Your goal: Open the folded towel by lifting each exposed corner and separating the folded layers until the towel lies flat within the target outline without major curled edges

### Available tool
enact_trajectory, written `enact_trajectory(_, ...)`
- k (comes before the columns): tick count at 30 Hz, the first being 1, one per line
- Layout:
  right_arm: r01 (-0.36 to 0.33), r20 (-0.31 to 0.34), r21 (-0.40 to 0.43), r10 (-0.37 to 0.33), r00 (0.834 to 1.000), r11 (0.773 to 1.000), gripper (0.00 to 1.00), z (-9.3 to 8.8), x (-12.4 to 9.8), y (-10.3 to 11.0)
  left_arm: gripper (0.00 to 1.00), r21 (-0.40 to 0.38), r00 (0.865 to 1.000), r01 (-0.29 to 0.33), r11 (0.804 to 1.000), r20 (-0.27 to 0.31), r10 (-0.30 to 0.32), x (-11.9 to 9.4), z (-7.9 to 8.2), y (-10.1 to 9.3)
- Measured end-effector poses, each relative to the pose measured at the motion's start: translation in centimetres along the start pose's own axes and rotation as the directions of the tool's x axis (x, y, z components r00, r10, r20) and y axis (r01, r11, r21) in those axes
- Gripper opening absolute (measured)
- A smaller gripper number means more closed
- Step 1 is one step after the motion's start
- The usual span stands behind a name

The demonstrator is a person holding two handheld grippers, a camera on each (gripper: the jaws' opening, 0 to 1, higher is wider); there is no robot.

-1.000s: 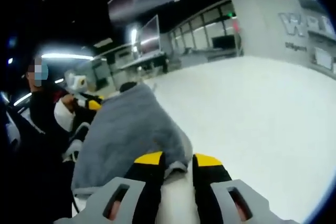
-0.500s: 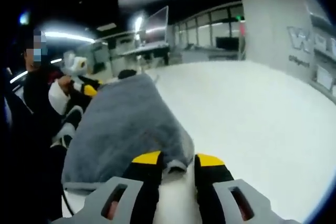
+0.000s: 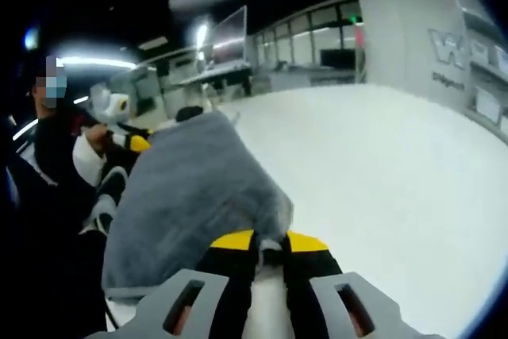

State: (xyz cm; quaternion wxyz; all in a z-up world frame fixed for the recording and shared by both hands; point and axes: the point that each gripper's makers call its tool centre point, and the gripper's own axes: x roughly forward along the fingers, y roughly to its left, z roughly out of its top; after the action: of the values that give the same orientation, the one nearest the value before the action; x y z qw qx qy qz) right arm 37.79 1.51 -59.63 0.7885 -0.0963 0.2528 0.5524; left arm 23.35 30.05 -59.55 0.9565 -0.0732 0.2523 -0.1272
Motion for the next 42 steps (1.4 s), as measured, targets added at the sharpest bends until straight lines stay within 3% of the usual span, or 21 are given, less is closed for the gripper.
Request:
enact_trajectory(10,-0.008,0.005,-0.015,0.008,1.000,1.000,0.04,0.1,0.0,-0.1,0.18,-0.044,1.000,0.005,0.999,0.007,-0.005,0.4,0.2,0.0)
enact_trajectory(14,-0.012,0.004,-0.013,0.012,1.000,1.000,0.03,0.2,-0.2,0.0,0.15,-0.012,1.000,0.012,1.000,0.011,-0.012,0.5,0.3,-0.5)
enact_trajectory(42,0.047,0.036,0.009,-0.048,0.998,0.999,0.02,-0.8,-2.3,1.4,0.13,0.050,1.000,-0.003,0.999,0.012,0.002,3.4,2.5,0.7)
